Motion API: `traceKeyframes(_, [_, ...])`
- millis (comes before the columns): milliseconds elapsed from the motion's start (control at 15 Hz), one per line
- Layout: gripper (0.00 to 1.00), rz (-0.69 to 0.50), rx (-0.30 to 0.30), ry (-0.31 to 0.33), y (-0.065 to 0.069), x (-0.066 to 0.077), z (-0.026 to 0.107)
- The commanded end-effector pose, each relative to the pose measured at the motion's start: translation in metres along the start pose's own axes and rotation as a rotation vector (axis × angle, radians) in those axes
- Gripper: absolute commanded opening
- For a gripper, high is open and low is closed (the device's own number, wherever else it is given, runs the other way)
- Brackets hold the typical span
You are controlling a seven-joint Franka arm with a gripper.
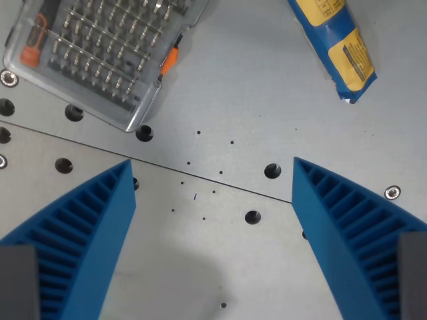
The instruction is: Move above the blue bag
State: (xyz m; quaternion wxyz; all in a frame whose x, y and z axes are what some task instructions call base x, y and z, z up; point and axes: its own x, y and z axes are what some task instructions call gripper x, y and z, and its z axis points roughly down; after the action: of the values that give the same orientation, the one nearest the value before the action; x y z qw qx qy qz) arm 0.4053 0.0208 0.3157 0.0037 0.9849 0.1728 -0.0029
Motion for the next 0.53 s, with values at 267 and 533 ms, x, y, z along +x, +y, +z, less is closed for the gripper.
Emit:
traceKeyframes(267, [1.0, -0.001, -0.001, 0.004, 0.0001, 0.0, -0.0021])
traceKeyframes(533, [1.0, -0.022, -0.003, 0.003, 0.0009, 0.0006, -0.0008])
